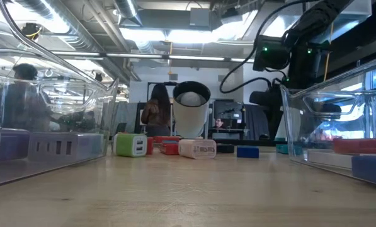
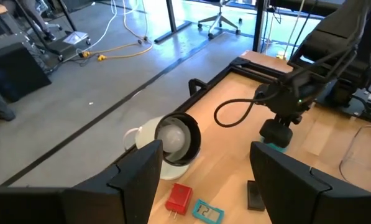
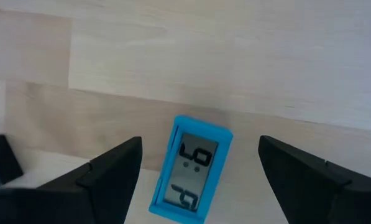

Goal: Pick & Place Office items
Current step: Put the right light blue timer into the right transparent bin

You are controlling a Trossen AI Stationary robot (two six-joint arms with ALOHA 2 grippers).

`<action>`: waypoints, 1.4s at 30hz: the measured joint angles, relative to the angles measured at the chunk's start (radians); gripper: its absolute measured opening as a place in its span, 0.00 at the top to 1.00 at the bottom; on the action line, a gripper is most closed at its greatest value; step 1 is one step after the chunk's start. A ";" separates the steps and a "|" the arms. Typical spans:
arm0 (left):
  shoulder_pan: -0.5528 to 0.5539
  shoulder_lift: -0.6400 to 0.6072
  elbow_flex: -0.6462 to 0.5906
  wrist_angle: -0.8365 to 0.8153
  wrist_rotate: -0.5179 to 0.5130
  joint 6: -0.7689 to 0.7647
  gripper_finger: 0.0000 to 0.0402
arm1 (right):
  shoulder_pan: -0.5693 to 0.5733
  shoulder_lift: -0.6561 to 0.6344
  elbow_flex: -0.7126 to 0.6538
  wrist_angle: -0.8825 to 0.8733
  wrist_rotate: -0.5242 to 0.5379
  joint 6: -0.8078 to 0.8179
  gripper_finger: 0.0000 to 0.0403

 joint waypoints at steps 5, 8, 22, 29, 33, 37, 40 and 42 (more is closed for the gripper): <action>0.000 0.000 0.000 0.000 0.004 -0.014 0.40 | 0.032 0.006 0.000 0.001 0.046 0.043 0.20; 0.000 0.000 0.000 0.000 0.005 -0.028 0.40 | 0.047 0.026 0.000 0.005 0.049 0.069 0.20; -0.001 0.000 0.000 0.000 0.039 -0.037 0.40 | 0.077 0.136 0.006 0.005 0.064 0.087 0.20; -0.001 0.000 0.000 0.000 0.052 -0.037 0.40 | 0.076 0.133 0.005 0.011 0.061 0.076 0.28; -0.001 0.000 0.000 0.000 0.052 -0.037 0.40 | 0.076 0.134 0.004 0.014 0.061 0.073 0.38; -0.001 0.000 0.000 0.000 0.056 -0.039 0.40 | 0.076 0.134 0.003 0.018 0.061 0.074 0.53; -0.001 0.000 0.000 0.000 0.056 -0.052 0.40 | 0.075 0.134 0.003 0.020 0.061 0.076 0.63; -0.001 0.000 0.000 0.000 0.056 -0.053 0.40 | 0.075 0.134 0.003 0.020 0.061 0.079 0.64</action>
